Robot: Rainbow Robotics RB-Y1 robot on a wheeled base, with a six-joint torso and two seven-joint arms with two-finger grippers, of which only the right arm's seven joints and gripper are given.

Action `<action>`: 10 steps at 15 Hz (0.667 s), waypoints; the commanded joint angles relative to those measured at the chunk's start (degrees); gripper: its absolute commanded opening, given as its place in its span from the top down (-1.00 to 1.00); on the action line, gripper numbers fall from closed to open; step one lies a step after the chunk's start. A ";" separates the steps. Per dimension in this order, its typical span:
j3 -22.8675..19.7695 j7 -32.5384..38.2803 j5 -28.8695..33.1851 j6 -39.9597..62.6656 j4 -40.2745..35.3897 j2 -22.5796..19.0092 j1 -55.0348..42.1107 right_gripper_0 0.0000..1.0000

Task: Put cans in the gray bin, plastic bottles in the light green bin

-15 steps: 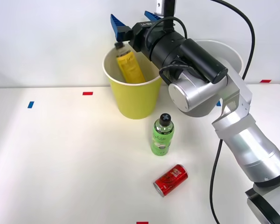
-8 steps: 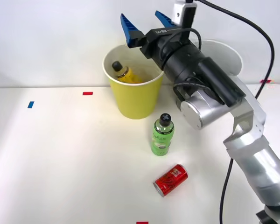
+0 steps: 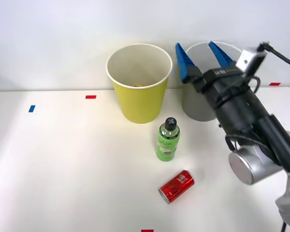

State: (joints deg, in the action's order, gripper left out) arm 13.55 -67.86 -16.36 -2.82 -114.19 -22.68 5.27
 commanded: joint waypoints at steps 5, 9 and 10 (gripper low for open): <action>-5.20 -0.52 0.45 -9.13 -0.86 1.76 -20.21 -1.00; -5.73 -0.96 0.71 -9.13 -0.77 4.48 -29.44 -1.00; -5.82 -1.48 1.24 -9.13 -0.77 5.45 -31.64 -1.00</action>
State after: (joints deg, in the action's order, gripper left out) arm 7.86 -68.83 -15.61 -11.96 -114.99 -18.23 -24.42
